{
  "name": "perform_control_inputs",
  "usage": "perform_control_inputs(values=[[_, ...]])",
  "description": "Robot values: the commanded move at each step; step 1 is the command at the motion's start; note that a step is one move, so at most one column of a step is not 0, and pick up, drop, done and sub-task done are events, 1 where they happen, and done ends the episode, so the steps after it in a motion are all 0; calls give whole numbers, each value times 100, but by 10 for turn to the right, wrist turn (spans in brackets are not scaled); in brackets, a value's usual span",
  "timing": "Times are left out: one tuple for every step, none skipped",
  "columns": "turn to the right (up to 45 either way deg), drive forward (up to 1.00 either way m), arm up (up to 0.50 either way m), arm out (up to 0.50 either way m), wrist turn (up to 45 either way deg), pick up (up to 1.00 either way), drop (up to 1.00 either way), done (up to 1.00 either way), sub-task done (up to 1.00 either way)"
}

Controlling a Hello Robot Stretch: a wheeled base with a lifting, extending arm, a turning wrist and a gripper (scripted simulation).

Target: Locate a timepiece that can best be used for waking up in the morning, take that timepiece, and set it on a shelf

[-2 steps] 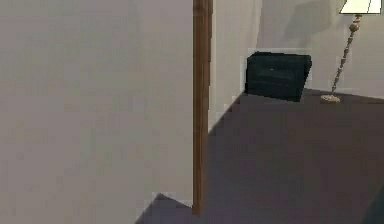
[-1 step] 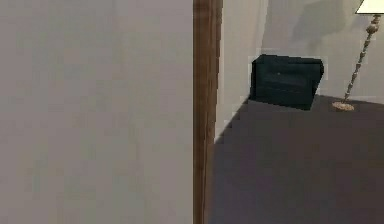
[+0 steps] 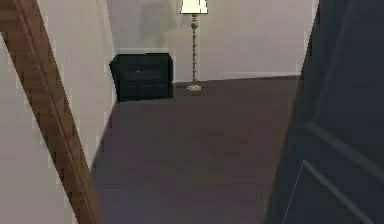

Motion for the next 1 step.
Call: perform_control_inputs(values=[[0,100,0,0,0,0,0,0,0]])
